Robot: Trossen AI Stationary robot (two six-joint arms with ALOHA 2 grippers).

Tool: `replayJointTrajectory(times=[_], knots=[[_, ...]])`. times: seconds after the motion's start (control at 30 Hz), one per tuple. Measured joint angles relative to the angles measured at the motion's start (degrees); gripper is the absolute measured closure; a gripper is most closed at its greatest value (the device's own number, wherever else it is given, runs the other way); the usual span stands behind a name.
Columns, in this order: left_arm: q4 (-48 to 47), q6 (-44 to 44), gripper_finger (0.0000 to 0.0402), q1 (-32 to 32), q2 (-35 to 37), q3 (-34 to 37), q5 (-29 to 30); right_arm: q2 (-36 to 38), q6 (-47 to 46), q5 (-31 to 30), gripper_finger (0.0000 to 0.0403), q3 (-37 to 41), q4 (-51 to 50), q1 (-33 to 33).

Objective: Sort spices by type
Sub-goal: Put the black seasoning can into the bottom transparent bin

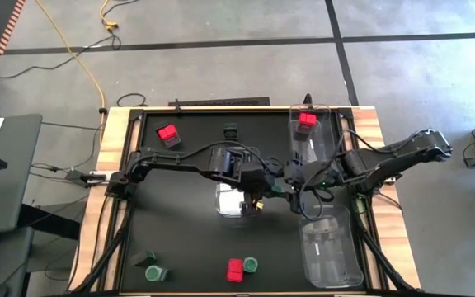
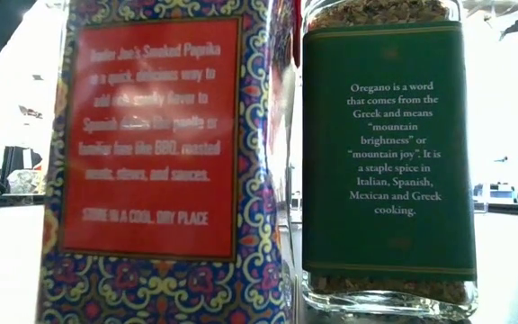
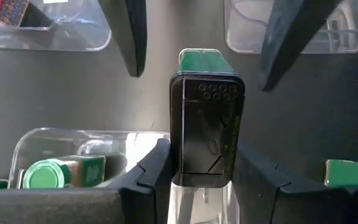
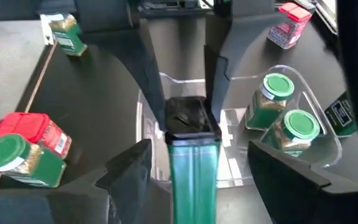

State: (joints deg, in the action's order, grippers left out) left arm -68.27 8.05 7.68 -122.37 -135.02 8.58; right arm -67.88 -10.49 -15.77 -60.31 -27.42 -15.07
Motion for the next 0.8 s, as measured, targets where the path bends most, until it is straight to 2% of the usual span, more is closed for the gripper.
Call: replayJointTrajectory(times=[0.8], knots=[[5.5, -1.4, 0.0275, -0.2, -0.1, 0.1, -0.2, 0.0, 0.6, 0.7, 0.0117, 0.0, -2.3, 1.7]])
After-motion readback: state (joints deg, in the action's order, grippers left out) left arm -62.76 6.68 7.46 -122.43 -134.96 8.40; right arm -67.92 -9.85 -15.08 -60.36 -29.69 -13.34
